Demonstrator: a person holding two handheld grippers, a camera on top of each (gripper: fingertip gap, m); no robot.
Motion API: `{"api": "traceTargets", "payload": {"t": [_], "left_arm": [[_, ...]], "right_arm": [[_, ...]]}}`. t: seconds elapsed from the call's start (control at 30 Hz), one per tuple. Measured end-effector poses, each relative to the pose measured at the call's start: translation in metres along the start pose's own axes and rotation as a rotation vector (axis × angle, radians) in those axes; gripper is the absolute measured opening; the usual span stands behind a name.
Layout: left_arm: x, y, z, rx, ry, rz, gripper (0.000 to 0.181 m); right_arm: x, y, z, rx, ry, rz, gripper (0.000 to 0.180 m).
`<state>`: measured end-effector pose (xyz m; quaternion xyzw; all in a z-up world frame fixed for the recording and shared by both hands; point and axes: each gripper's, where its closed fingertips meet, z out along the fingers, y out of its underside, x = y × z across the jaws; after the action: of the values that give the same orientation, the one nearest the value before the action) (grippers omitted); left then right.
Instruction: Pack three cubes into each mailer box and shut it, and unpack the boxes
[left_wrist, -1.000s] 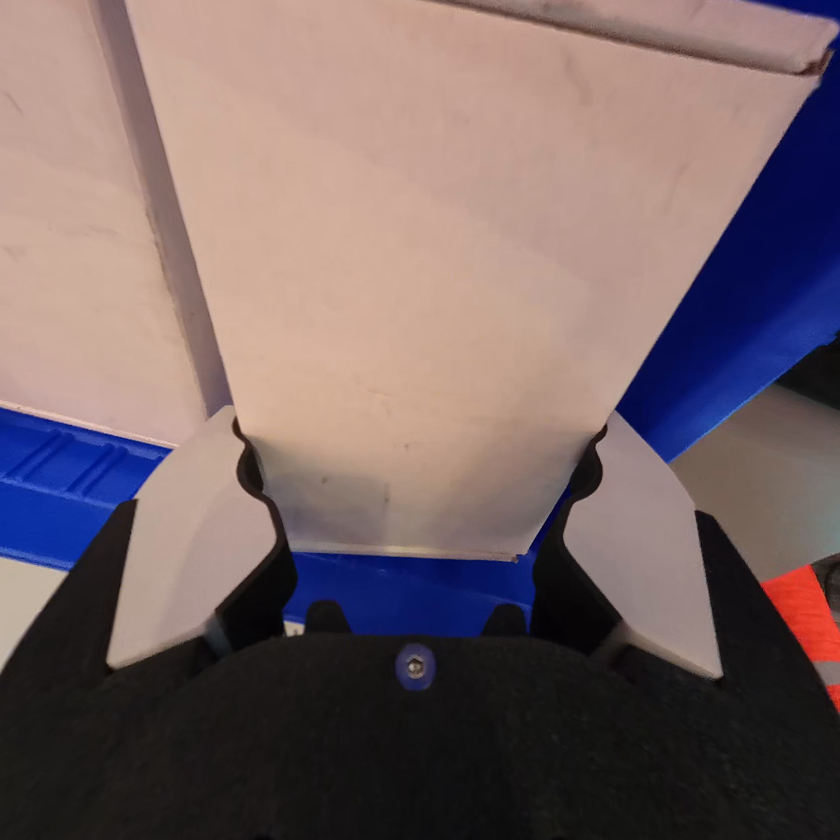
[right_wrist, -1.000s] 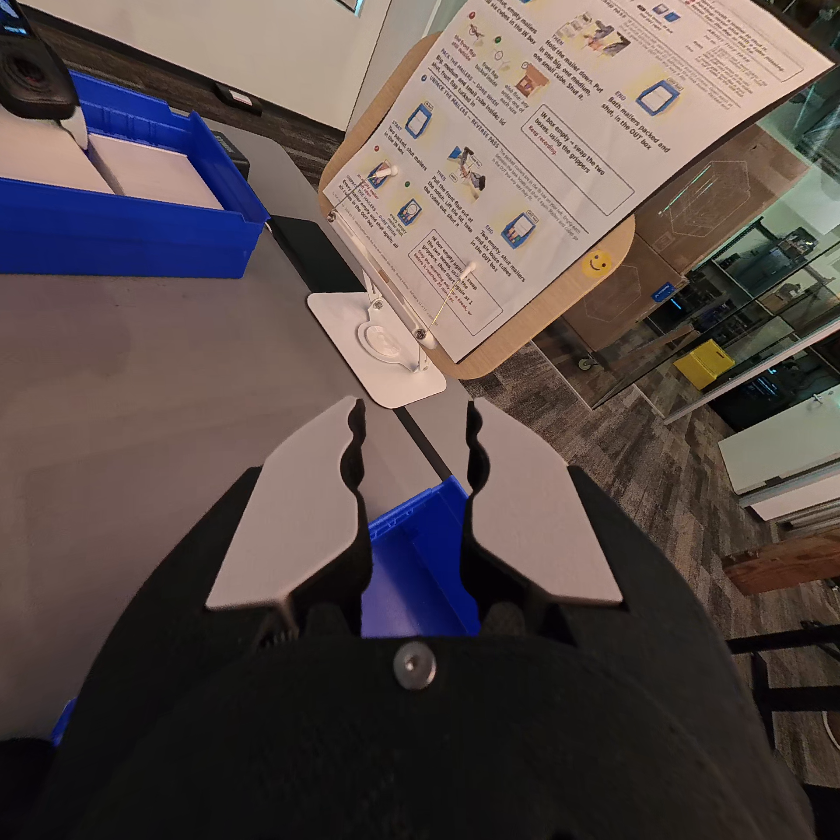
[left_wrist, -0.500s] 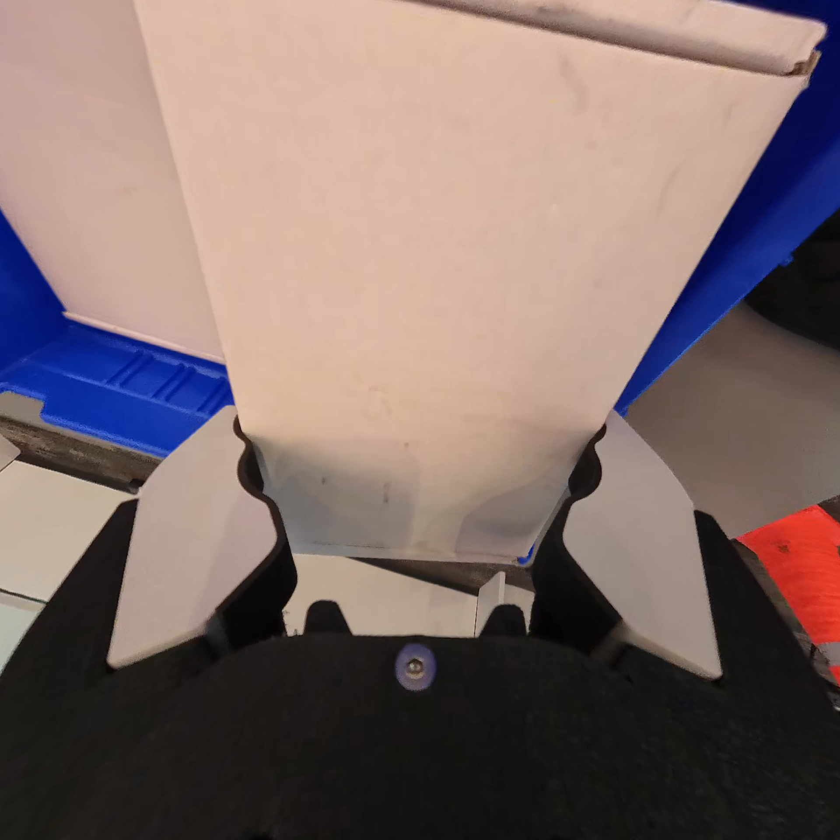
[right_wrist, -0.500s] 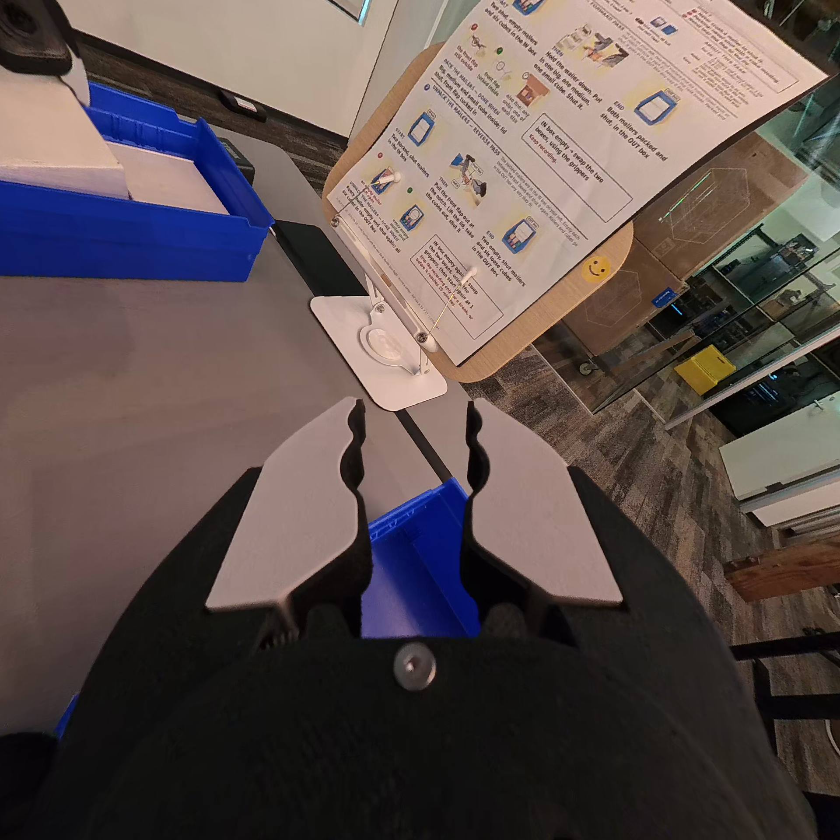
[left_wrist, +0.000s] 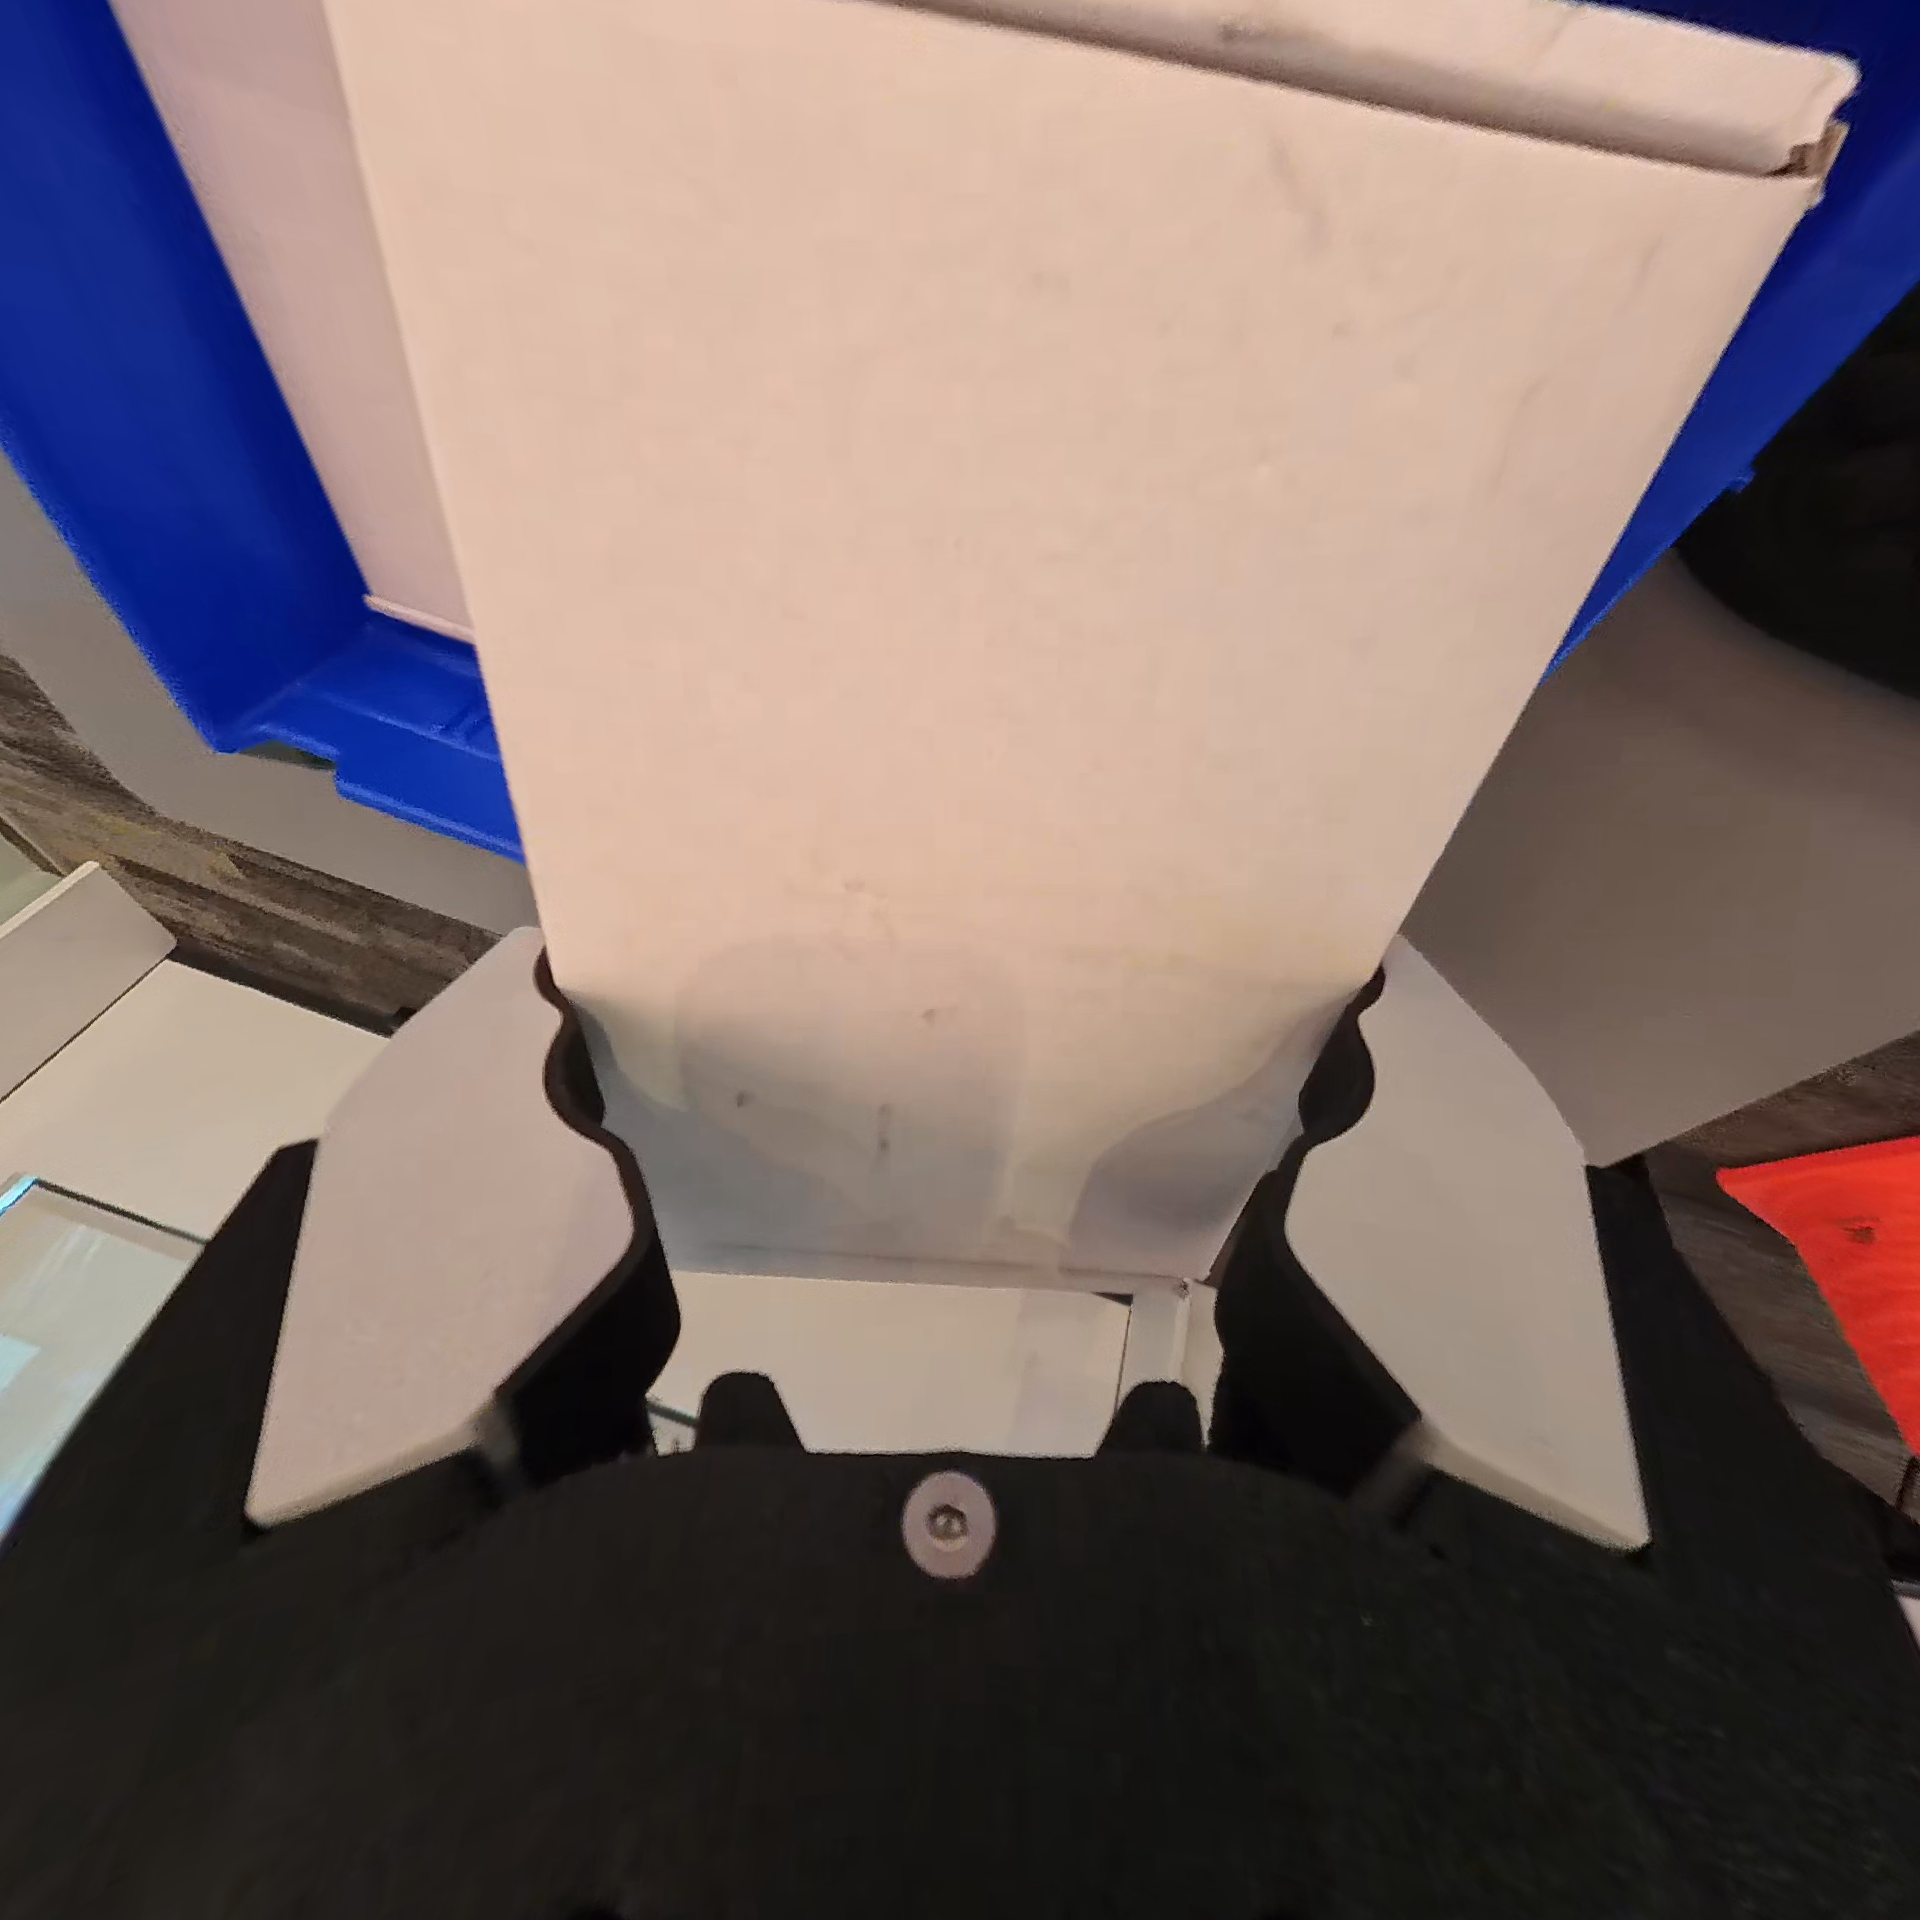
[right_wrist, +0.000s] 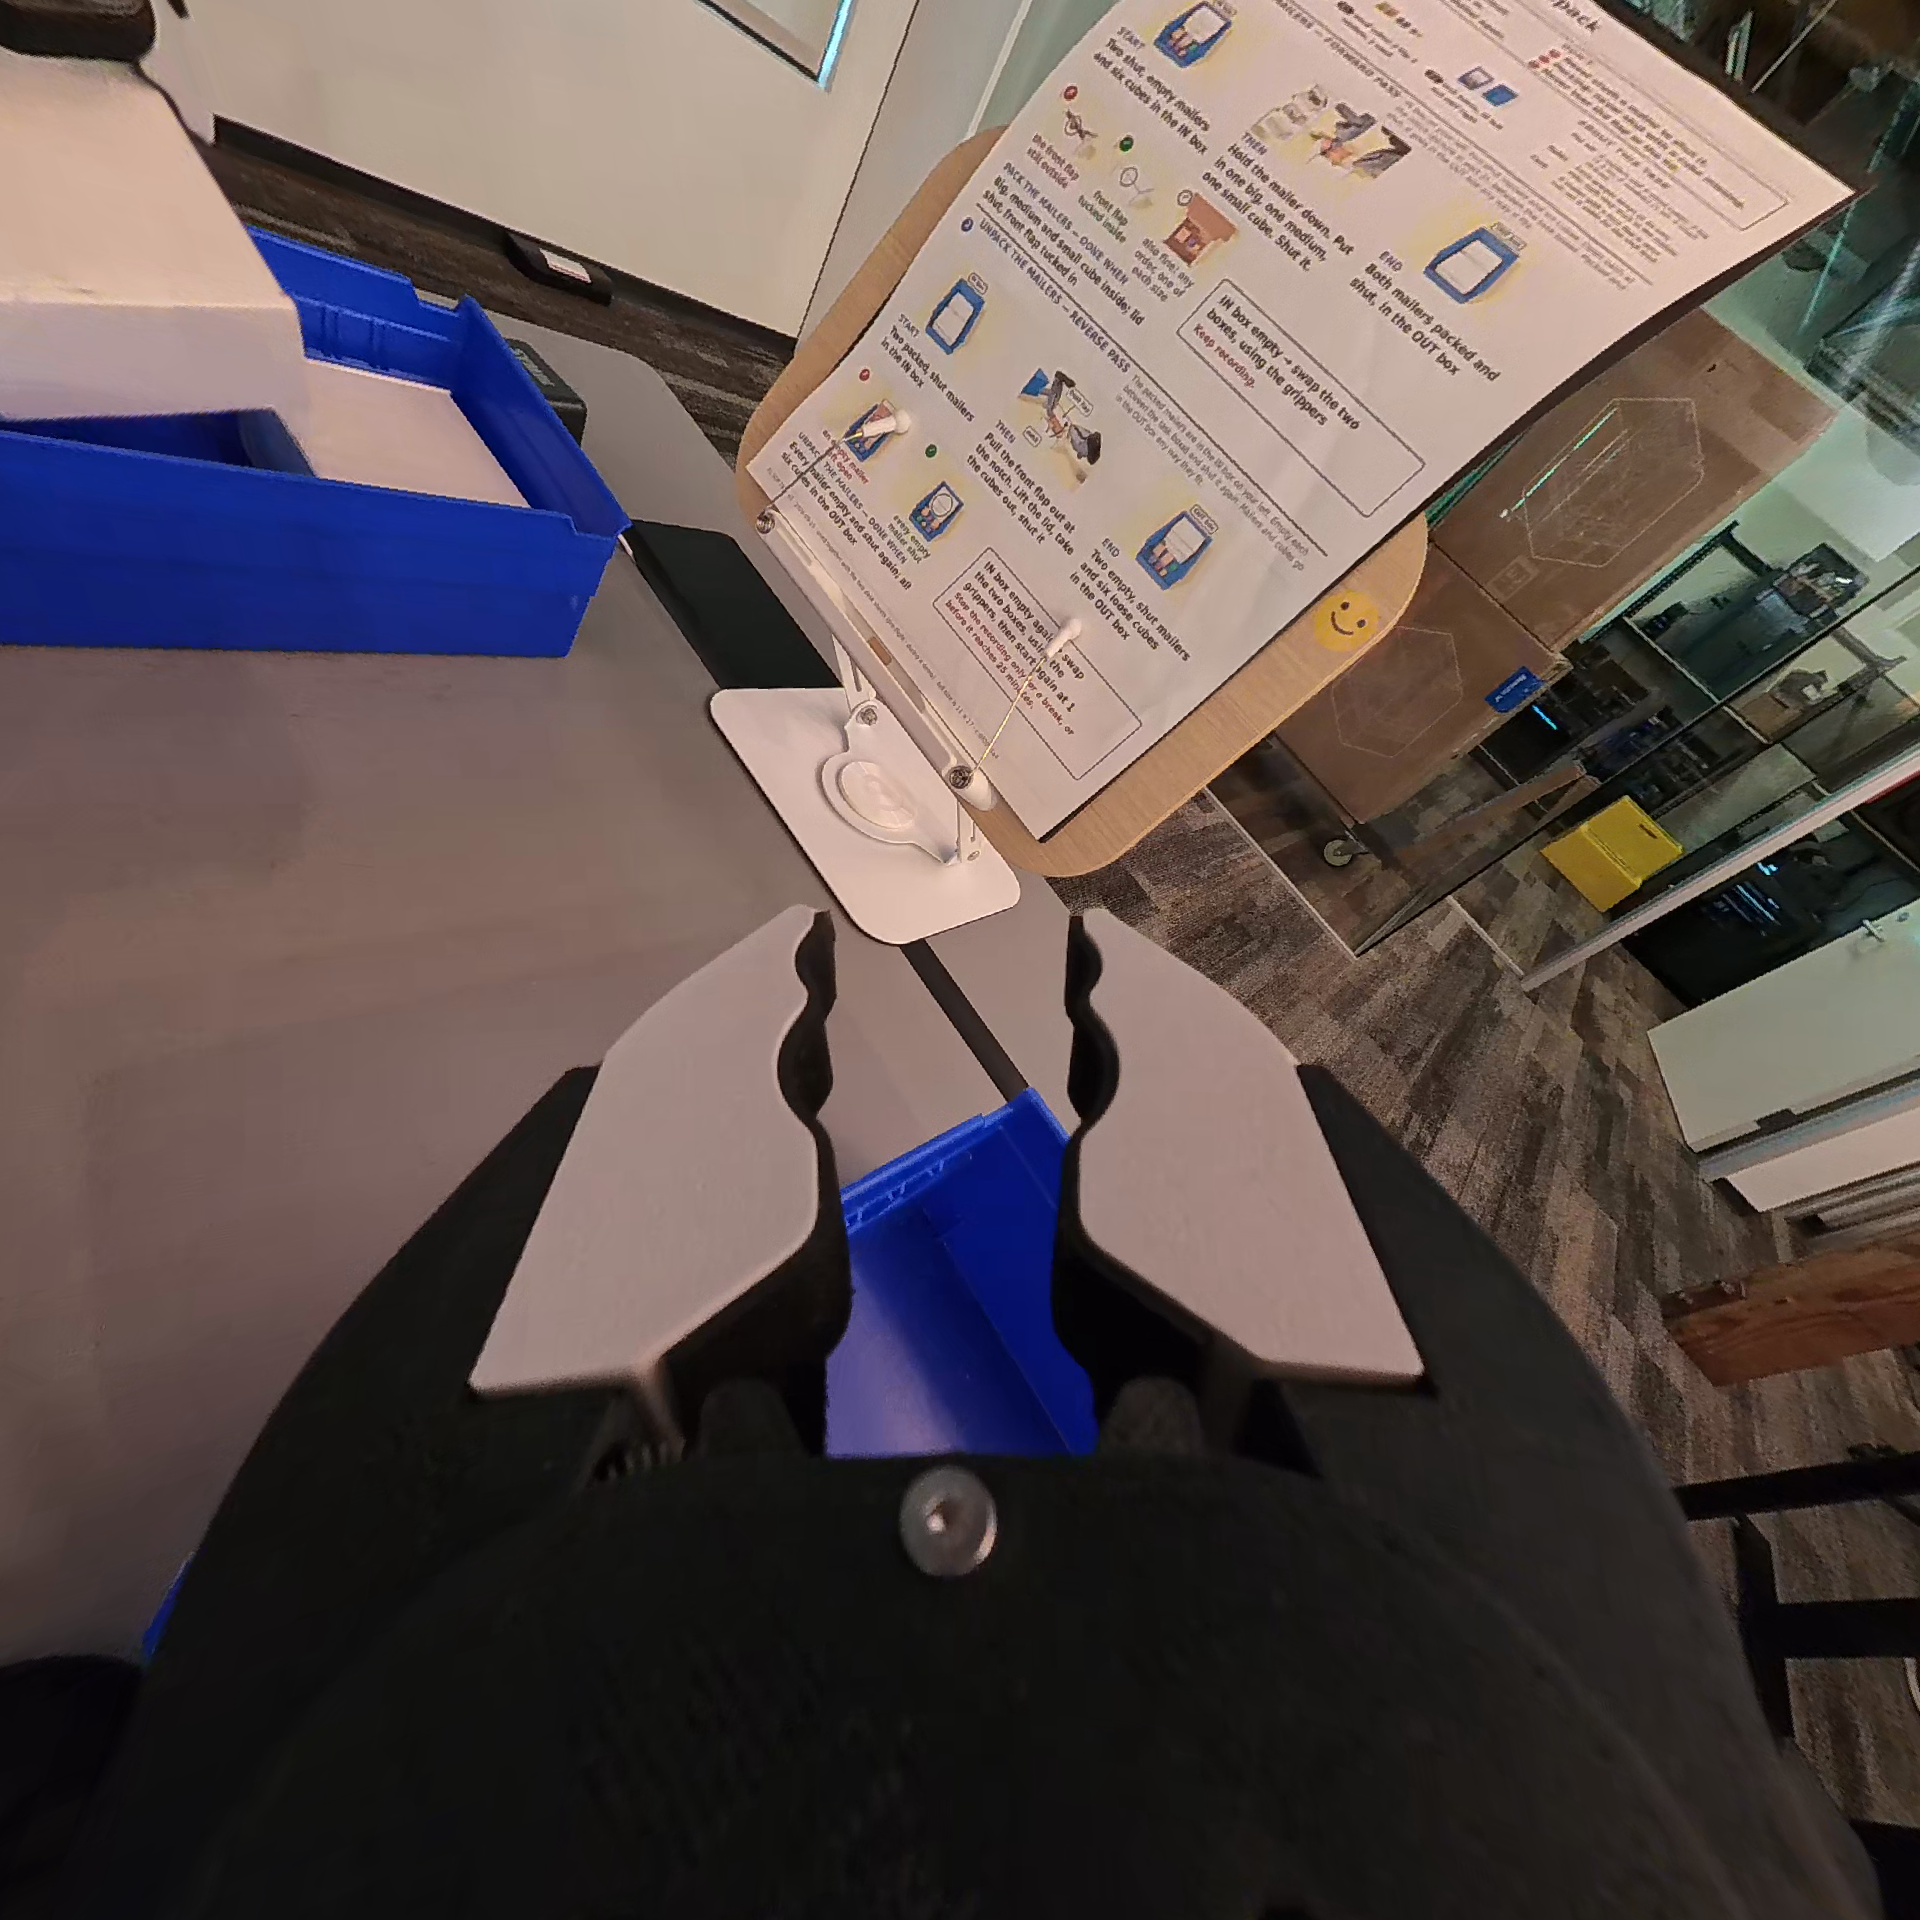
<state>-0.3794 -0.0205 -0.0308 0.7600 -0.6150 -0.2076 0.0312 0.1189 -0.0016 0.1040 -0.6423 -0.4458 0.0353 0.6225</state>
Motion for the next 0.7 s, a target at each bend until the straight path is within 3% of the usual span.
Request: {"api": "traceTargets", "payload": {"t": [0.37, 0.7], "left_arm": [[-0.012, -0.013, -0.041, -0.055, -0.083, 0.053, 0.133], [-0.017, -0.068, -0.086, -0.084, -0.155, 0.162, 0.132]], "right_arm": [[0.003, 0.0, -0.008, 0.012, 0.008, 0.006, 0.043], [0.005, 0.0, -0.015, 0.018, 0.007, 0.005, 0.043]]}}
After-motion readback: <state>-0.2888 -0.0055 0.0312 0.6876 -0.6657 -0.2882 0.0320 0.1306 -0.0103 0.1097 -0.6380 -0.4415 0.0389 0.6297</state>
